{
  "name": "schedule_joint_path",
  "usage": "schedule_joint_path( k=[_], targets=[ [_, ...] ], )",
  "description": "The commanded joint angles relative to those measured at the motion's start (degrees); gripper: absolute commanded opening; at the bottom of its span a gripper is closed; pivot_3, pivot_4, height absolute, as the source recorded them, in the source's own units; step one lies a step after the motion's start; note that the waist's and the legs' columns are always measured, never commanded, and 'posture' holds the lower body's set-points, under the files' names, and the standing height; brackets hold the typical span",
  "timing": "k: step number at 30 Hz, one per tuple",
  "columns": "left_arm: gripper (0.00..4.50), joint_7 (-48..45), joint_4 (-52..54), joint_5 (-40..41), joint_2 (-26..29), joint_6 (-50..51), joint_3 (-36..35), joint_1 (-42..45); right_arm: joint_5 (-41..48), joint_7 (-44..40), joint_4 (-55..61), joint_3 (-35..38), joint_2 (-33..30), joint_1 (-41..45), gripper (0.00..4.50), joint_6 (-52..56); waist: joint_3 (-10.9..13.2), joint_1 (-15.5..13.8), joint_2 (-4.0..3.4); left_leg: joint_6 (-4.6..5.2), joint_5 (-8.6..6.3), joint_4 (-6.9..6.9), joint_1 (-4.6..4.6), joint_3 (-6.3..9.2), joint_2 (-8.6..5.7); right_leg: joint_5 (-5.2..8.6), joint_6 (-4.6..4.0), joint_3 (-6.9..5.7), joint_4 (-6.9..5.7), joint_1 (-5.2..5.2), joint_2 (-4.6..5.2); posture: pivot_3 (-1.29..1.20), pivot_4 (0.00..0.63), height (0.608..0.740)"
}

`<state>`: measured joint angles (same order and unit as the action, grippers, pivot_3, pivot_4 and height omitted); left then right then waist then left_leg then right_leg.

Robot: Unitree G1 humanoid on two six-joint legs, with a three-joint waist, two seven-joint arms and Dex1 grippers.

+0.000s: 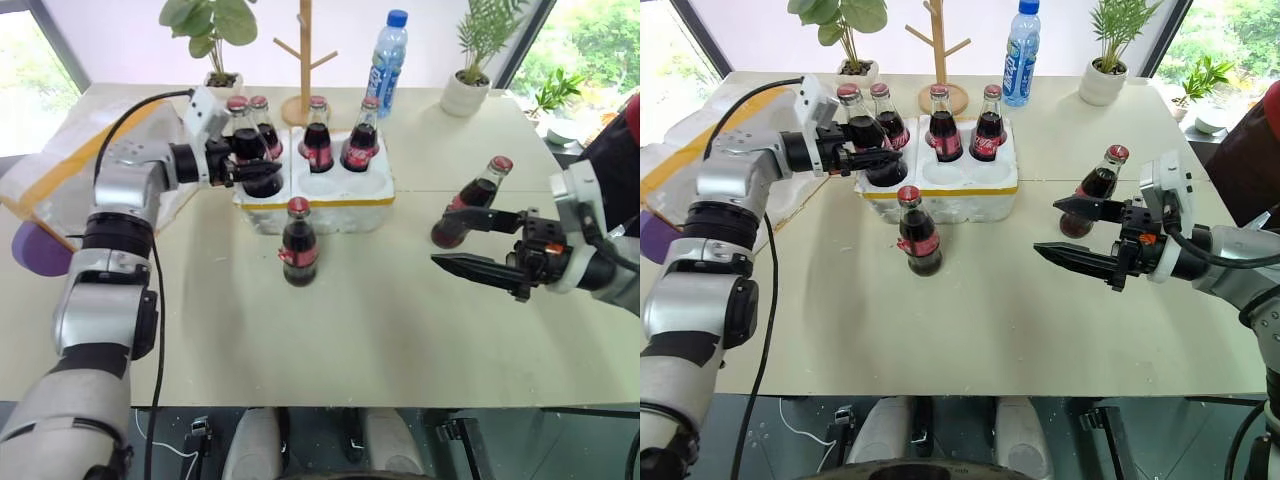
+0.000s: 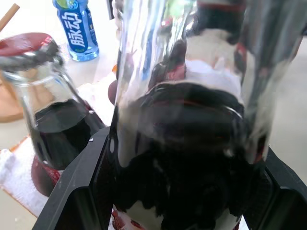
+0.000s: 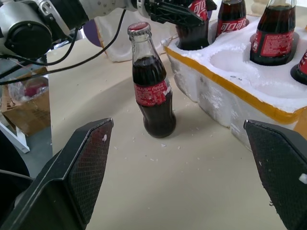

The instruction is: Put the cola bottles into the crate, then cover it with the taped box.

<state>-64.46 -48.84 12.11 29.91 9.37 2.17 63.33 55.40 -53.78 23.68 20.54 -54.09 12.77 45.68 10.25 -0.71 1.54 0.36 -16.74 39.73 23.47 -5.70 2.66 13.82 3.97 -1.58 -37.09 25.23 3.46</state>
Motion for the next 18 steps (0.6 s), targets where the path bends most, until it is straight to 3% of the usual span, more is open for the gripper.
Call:
schedule_joint_path(
  k=[1,4,8,13,18],
  targets=[
    [2.66,3.57,0.05,-0.37,-2.44,-3.07,-1.75,2.43,-2.1,0.91,-0.12,-1.77,1.26,1.73,4.5,-2.0,0.01,0.01,0.01,0.01,-0.01,0.06,0.03,0.01,0.0,-0.01,0.02,0.0,0.0,-0.01,0.0,0.0,0.15,0.74],
    [2.66,3.89,0.06,-1.64,-3.75,-3.46,-0.91,0.59,-5.48,1.87,-1.29,-5.14,2.63,3.51,4.5,-3.35,0.01,0.02,0.01,0.11,-0.06,0.2,0.13,0.04,0.01,-0.03,0.05,-0.01,-0.02,0.01,0.0,0.0,0.15,0.74],
    [4.48,1.83,3.05,-1.34,-3.06,-1.99,-0.75,-2.27,-9.14,2.27,-2.79,-9.89,4.14,5.87,4.5,-4.01,0.0,0.0,0.0,0.15,-0.09,0.25,0.13,0.04,0.01,-0.04,0.07,-0.02,-0.02,-0.01,0.0,0.0,0.15,0.74],
    [4.48,-1.66,12.28,3.33,1.46,5.17,-4.49,-4.85,-10.58,2.11,-2.31,-13.59,6.96,9.0,4.5,-4.37,0.0,0.33,0.0,0.15,-0.09,0.25,0.12,0.04,0.04,-0.04,0.07,-0.02,-0.06,0.01,-0.02,0.0,0.15,0.74],
    [4.48,-10.94,31.01,14.3,11.94,21.87,-8.32,-10.65,-11.56,0.68,-2.29,-18.1,10.06,11.65,4.5,-4.29,0.0,1.31,-0.02,0.15,-0.09,0.24,0.12,0.27,0.13,-0.03,0.06,-0.01,-0.08,0.02,-0.07,0.0,0.15,0.74]
  ],
)
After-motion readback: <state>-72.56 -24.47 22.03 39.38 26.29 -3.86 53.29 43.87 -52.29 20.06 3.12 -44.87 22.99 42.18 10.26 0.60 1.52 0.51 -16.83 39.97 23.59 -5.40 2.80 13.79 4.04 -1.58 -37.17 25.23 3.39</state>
